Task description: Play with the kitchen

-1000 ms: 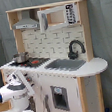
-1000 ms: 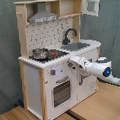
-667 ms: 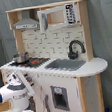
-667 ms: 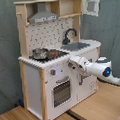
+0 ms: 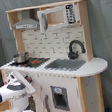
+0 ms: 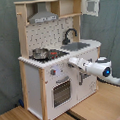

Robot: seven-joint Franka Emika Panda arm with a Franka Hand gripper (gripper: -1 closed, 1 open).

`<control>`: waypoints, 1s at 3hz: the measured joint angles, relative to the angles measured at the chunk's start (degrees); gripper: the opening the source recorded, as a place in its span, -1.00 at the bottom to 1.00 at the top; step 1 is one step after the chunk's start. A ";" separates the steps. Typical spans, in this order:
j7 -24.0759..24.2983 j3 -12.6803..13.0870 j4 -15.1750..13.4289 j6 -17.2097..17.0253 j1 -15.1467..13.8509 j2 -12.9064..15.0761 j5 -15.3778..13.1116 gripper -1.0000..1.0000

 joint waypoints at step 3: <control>-19.18 0.00 0.11 -0.44 0.13 -0.08 0.00 -1.00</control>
